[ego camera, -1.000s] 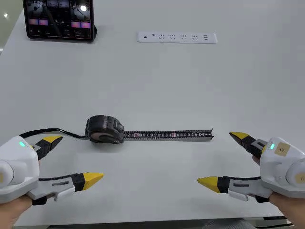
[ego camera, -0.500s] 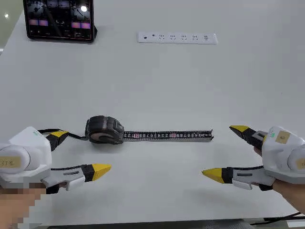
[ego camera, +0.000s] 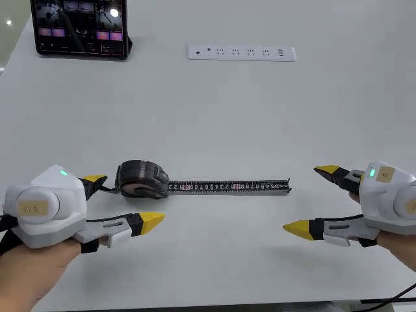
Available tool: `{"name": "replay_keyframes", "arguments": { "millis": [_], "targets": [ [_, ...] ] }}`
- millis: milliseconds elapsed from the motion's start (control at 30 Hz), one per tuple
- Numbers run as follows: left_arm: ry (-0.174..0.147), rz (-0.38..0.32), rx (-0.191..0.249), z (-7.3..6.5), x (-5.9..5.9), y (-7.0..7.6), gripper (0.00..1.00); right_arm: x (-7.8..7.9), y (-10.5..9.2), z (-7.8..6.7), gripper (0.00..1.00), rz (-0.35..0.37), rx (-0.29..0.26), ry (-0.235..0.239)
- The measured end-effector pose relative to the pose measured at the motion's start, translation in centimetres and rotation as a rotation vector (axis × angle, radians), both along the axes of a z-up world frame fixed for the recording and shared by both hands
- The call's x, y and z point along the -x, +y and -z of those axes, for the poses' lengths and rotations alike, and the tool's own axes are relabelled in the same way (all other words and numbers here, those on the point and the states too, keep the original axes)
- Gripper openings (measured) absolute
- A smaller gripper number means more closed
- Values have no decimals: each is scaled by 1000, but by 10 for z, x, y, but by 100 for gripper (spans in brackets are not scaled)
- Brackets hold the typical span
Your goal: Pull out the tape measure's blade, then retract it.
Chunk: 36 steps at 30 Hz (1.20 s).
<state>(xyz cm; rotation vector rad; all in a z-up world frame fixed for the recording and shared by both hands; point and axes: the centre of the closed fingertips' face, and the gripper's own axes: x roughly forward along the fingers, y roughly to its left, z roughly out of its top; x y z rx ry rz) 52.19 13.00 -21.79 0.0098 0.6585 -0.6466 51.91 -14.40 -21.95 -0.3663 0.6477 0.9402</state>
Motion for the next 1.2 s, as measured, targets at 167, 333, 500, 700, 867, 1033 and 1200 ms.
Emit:
{"name": "replay_keyframes", "arguments": {
  "millis": [167,333,500,700,867,1033,1200],
  "targets": [
    [5,3,11,1,-3,-7,82,-2,-1,0,79,-2,10,0],
    [10,3,22,2,-3,-13,81,-6,-2,-5,78,8,3,-8],
    [9,-9,28,1,-4,-14,82,-7,-3,-4,78,3,8,-2],
    [0,-59,17,1,-8,-15,80,-8,-2,-2,75,-23,18,5],
    [-1,-124,30,0,-11,-17,81,-10,-1,0,71,-72,47,11],
    [3,-161,19,1,-14,-15,78,-14,-3,4,67,-130,81,25],
    [0,-191,10,2,-17,-16,76,-19,-6,9,63,-179,127,37]
  ]
}}
